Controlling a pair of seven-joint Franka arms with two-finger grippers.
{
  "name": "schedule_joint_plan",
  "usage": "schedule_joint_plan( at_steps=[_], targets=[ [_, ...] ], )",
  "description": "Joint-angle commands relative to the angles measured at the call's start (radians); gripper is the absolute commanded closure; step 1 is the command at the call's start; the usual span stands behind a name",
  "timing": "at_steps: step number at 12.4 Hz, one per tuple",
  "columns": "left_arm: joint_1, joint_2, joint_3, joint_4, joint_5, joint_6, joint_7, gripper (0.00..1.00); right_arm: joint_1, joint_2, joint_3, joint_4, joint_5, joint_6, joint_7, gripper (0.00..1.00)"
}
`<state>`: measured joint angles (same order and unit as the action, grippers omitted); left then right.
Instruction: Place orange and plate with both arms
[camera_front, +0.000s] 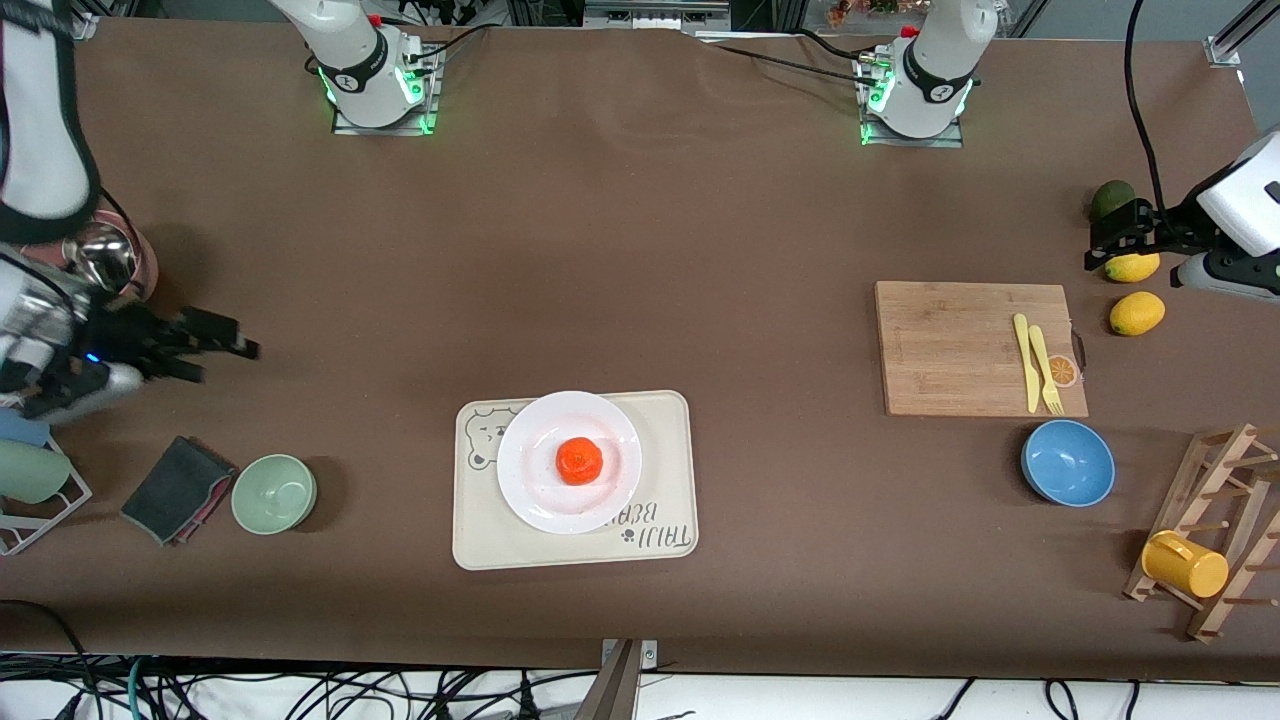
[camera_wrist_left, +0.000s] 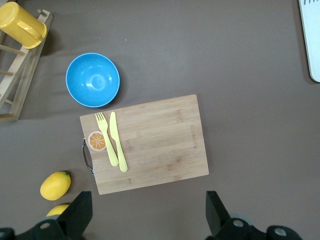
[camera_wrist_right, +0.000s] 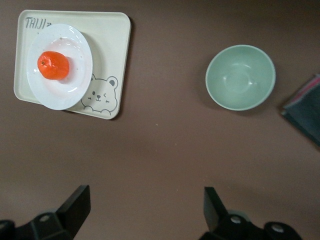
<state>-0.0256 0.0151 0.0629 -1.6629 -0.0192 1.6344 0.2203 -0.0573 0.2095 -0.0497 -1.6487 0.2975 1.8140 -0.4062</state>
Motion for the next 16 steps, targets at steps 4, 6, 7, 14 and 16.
schedule_joint_plan(
  at_steps=[4,6,7,14,16],
  targets=[
    [0.001,0.009,-0.003,0.026,0.007,-0.014,-0.007,0.00,0.011,-0.144,0.033,0.064,-0.251,-0.175,0.243,0.00],
    [0.001,0.009,-0.003,0.026,0.007,-0.014,-0.007,0.00,0.017,-0.131,0.030,0.118,-0.288,-0.199,0.245,0.00],
    [0.001,0.009,-0.003,0.026,0.007,-0.014,-0.007,0.00,0.017,-0.127,0.028,0.122,-0.284,-0.202,0.244,0.00],
    [-0.001,0.009,-0.003,0.026,0.007,-0.014,-0.007,0.00,0.020,-0.121,0.030,0.122,-0.274,-0.222,0.245,0.00],
    [-0.001,0.009,-0.003,0.026,0.007,-0.014,-0.007,0.00,0.019,-0.117,0.028,0.122,-0.274,-0.225,0.241,0.00]
  ],
)
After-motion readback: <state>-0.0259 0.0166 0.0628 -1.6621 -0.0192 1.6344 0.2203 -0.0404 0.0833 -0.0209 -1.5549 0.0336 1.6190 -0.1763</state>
